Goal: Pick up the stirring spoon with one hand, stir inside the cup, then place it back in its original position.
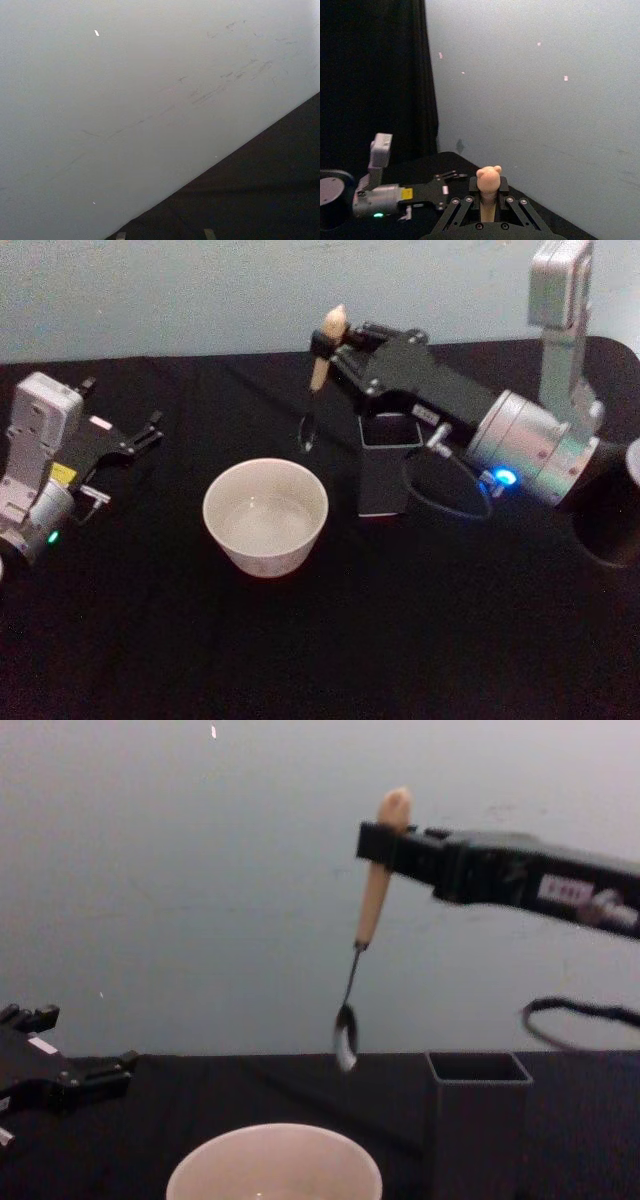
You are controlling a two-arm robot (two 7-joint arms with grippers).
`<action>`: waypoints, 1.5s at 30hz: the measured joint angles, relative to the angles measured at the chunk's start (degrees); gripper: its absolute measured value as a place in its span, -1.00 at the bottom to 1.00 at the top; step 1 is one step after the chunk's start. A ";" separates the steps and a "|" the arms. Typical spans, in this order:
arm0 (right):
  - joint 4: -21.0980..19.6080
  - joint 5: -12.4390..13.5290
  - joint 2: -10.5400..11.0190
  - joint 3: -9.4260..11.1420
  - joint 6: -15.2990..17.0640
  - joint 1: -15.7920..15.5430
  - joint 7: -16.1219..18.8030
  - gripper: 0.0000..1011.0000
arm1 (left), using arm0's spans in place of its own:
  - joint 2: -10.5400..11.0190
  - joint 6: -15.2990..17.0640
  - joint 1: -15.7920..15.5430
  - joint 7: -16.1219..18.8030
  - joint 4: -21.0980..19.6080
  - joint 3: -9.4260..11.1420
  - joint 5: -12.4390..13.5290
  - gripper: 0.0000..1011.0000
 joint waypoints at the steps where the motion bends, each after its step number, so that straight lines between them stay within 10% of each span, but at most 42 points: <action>1: 0.27 -0.13 -0.14 -0.30 -0.50 -0.06 0.24 -0.60 | 0.00 0.00 0.00 0.00 0.00 0.00 0.00 0.98; 23: 9.29 -6.85 -3.60 -6.13 -8.19 -2.19 3.66 -0.60 | 0.00 0.00 0.00 0.00 0.00 0.00 0.01 0.98; 45: 14.40 -11.40 -7.51 -6.03 -10.11 -1.87 2.76 -0.60 | 0.00 0.00 0.00 0.00 0.00 0.00 0.00 0.98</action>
